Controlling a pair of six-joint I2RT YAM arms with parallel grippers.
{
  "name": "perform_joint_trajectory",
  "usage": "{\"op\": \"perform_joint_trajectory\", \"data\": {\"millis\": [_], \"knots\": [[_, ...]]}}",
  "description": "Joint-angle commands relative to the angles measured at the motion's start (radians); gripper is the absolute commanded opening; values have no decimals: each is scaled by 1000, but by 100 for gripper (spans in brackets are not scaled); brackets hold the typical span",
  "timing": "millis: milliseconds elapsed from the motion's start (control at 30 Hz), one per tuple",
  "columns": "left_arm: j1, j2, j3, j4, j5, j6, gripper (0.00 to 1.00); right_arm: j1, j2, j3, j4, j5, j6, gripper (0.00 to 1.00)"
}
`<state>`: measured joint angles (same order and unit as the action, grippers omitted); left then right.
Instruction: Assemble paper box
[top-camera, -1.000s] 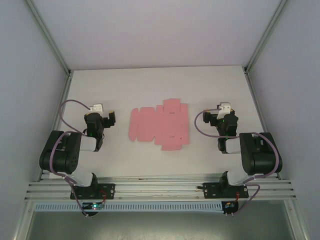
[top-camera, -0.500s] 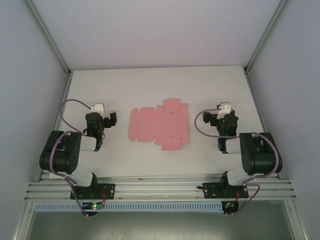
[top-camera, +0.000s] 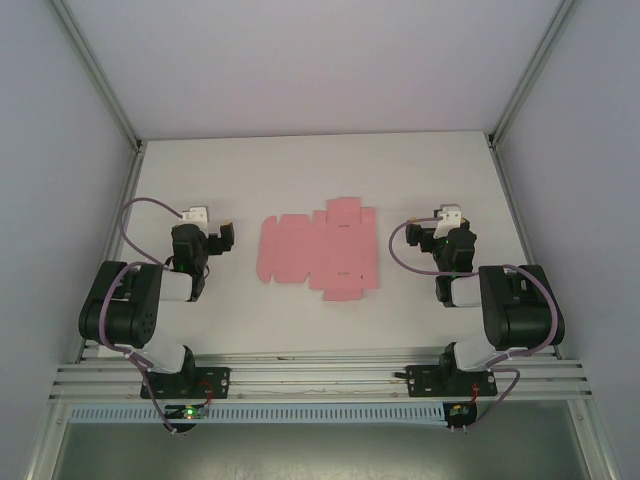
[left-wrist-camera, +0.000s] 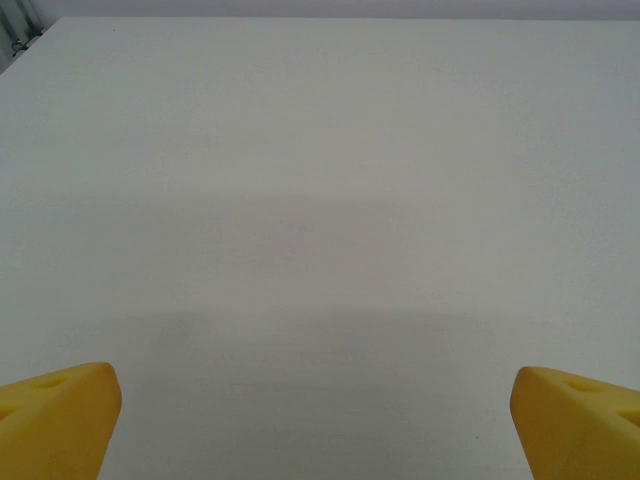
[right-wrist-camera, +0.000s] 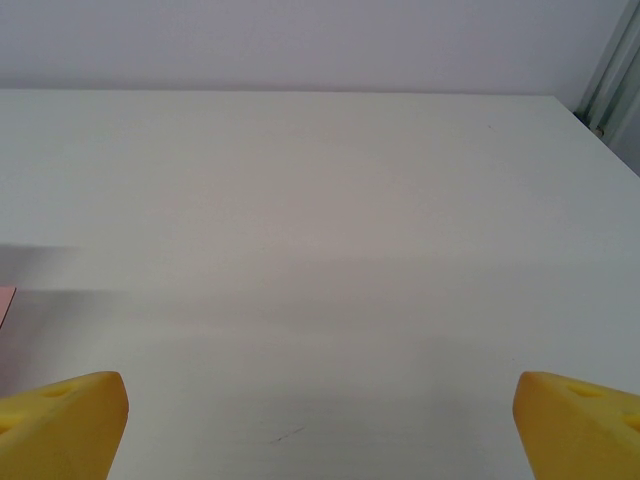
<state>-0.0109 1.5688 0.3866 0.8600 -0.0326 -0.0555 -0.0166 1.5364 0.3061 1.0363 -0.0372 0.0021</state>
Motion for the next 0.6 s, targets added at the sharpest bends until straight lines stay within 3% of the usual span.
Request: {"op": "perform_joint_trajectory", "data": {"millis": [0,133,200,333,433,567], "knots": [[14,-12,19,-10,2,17,100,9,-16,18,12,13,11,98],[15,-54,47,-90,-69,-15,100,3,-85,25,-43,25,28,98],[16,-94,99,-222,-118,-31,100,9,-182,63,-202,44,32,99],[14,-188,214,-500,-99,-70,100,59,-355,188,-610,80,130,98],[13,-253,285,-673,36,-185,100,143,-455,196,-688,46,215,98],[-11,-277,321,-780,202,-338,100,285,-527,220,-786,36,349,98]]}}
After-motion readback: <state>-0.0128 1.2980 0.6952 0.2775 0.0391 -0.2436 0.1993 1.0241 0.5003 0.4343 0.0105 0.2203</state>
